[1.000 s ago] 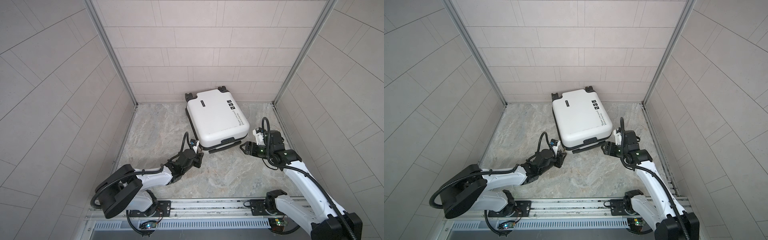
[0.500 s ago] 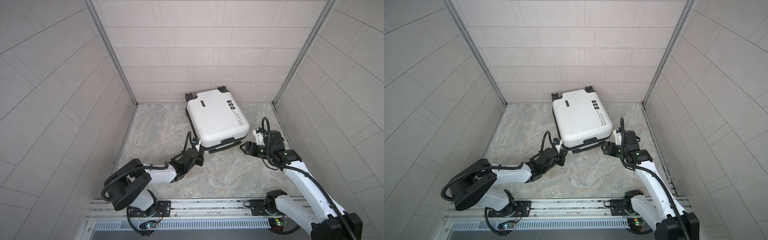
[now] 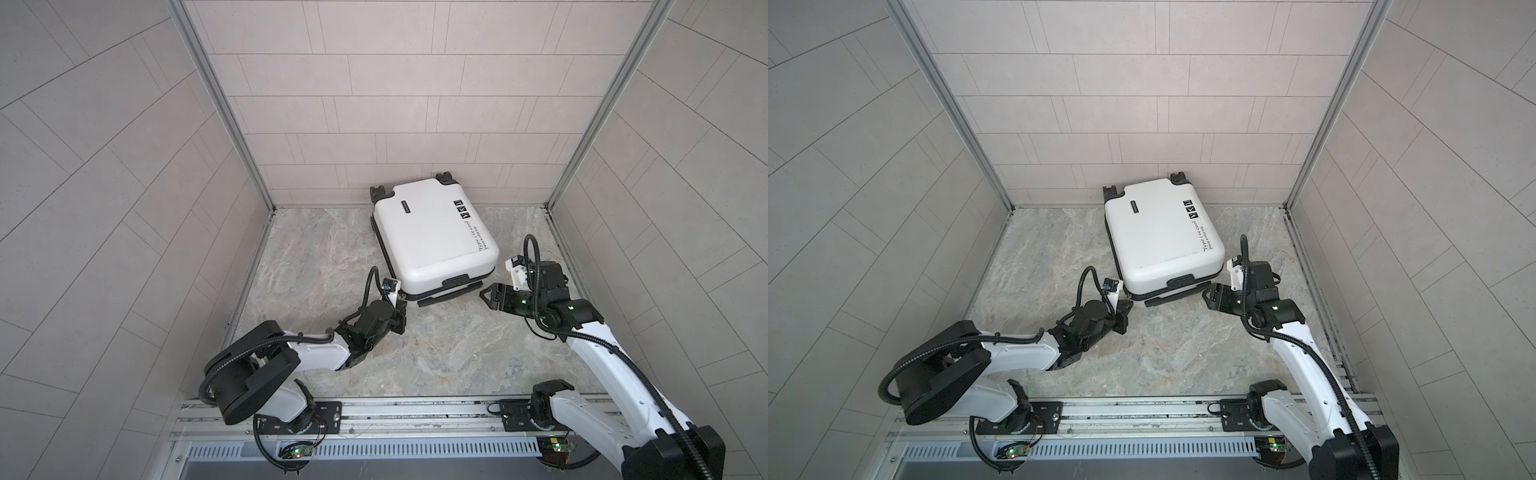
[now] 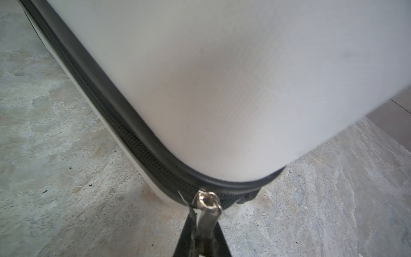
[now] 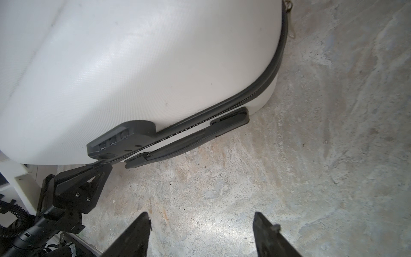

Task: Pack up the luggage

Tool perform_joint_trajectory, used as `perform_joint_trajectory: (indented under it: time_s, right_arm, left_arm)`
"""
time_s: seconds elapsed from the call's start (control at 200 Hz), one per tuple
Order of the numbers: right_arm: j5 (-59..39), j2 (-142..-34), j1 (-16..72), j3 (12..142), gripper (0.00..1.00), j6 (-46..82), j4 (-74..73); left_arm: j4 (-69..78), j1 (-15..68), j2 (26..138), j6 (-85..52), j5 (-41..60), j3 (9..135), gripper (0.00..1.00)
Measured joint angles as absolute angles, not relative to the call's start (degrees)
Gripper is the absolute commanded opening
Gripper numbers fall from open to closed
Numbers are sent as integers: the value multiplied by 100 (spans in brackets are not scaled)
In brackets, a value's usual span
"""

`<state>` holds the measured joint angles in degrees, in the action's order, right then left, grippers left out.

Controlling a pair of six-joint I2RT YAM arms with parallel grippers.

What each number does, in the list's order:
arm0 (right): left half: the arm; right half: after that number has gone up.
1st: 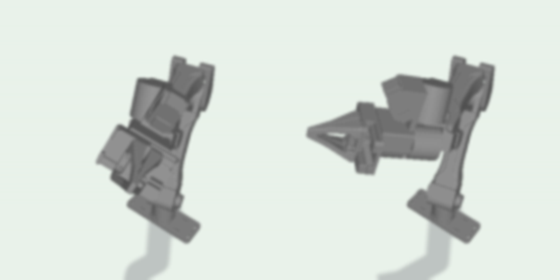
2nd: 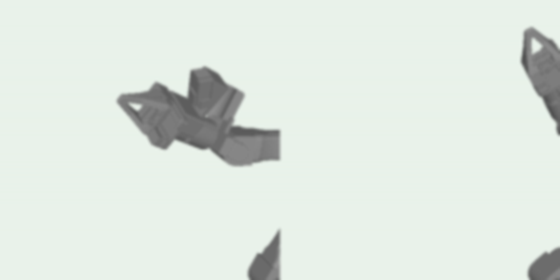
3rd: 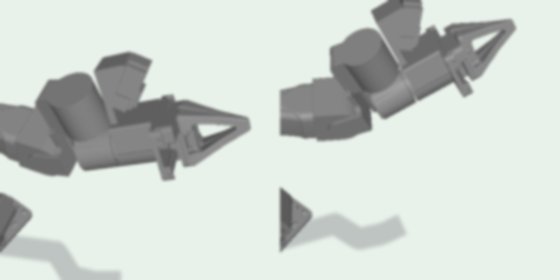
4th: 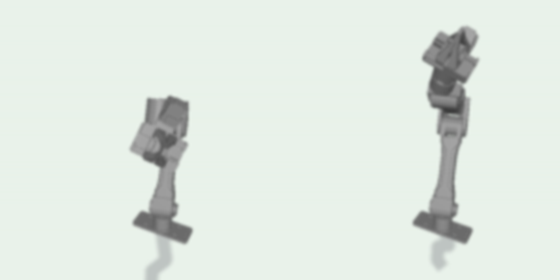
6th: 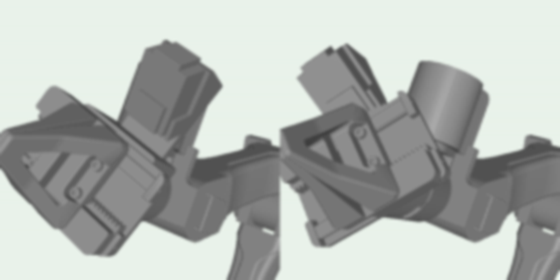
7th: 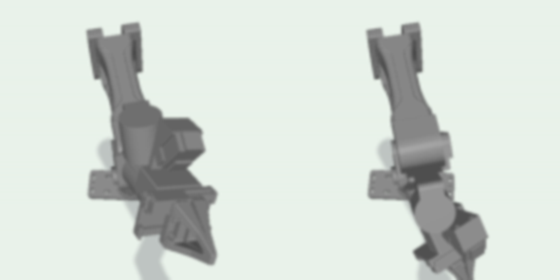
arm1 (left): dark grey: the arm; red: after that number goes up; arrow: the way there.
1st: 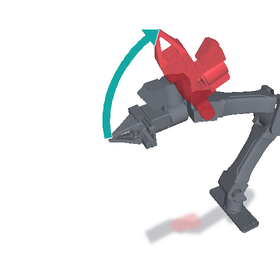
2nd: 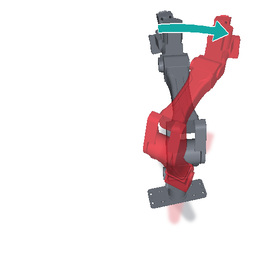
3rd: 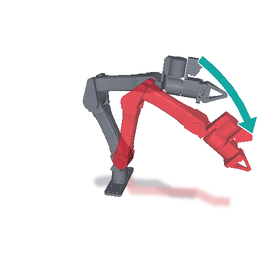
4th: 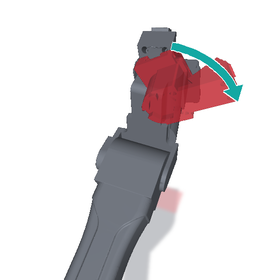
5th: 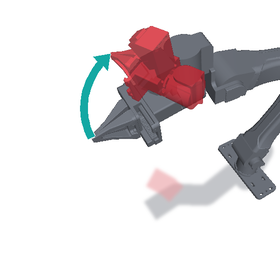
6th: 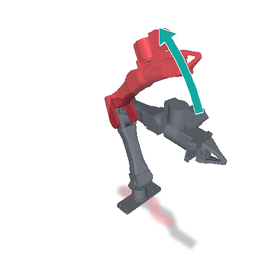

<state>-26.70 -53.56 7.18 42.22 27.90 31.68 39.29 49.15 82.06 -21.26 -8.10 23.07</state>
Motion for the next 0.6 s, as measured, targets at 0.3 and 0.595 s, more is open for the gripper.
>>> perform_joint_trajectory:
  time_s: [0.3, 0.595]
  right_arm:
    - [-2587, -5365, 718, 4254, 74, 2790, 3249]
    - [-2427, -5601, 718, 4504, 74, 2792, 3269]
  left_arm:
    - [3723, 4814, 7863, -2086, -491, 2257, 0]
    - [3642, 4748, 7806, -2093, -353, 2257, 0]
